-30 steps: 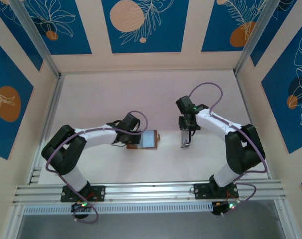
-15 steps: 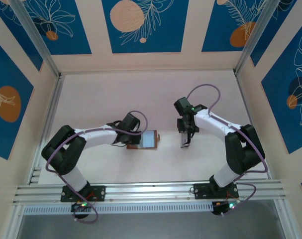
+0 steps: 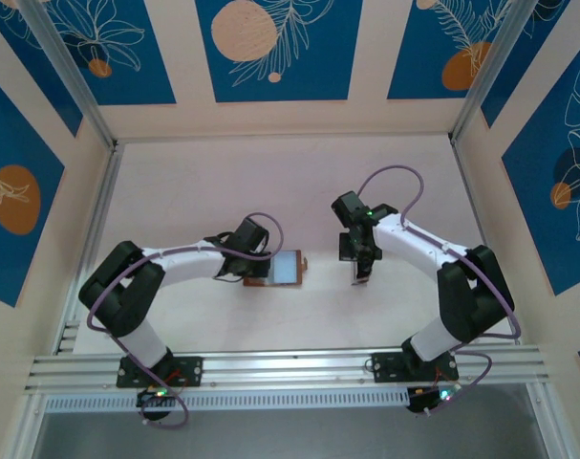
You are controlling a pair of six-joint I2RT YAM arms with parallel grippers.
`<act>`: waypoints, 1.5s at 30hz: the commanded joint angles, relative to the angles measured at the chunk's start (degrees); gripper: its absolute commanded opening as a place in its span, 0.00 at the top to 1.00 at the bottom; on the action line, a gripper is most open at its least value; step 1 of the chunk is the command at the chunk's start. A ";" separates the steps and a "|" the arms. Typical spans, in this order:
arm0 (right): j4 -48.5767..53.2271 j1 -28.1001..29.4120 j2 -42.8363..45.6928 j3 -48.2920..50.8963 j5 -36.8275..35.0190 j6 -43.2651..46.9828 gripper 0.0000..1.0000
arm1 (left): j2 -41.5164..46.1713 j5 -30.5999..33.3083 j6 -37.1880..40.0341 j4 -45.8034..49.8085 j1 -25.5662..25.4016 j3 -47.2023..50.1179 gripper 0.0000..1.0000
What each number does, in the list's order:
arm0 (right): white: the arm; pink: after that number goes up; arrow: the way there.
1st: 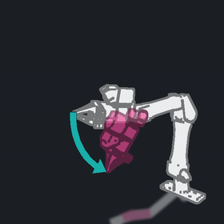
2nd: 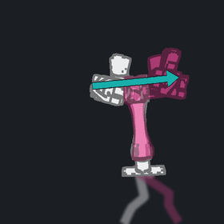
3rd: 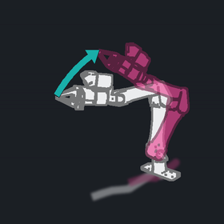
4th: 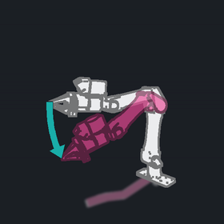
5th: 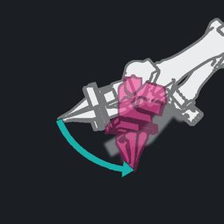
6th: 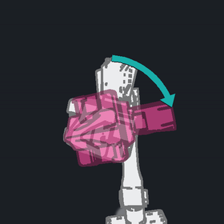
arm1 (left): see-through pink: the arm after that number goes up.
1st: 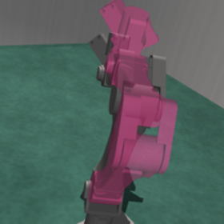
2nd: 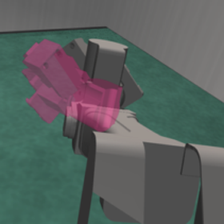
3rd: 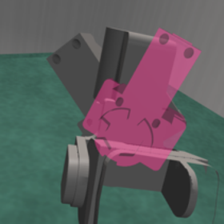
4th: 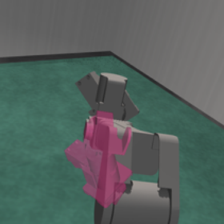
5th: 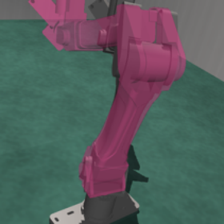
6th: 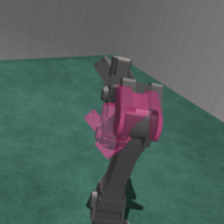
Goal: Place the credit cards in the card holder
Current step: Pick up the credit card from the storage box, then insert the credit card into the card slot.
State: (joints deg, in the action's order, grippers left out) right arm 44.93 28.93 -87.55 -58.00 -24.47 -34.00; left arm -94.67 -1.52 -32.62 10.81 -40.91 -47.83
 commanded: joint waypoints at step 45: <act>-28.96 12.29 -7.69 -4.78 29.21 -2.90 1.00 | 4.25 3.06 1.21 10.65 1.54 3.96 0.96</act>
State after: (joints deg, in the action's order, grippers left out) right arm 19.35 40.84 -94.00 -61.73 2.04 -36.01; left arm -90.24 0.05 -31.16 19.31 -39.79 -46.19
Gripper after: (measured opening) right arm 0.050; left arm 0.050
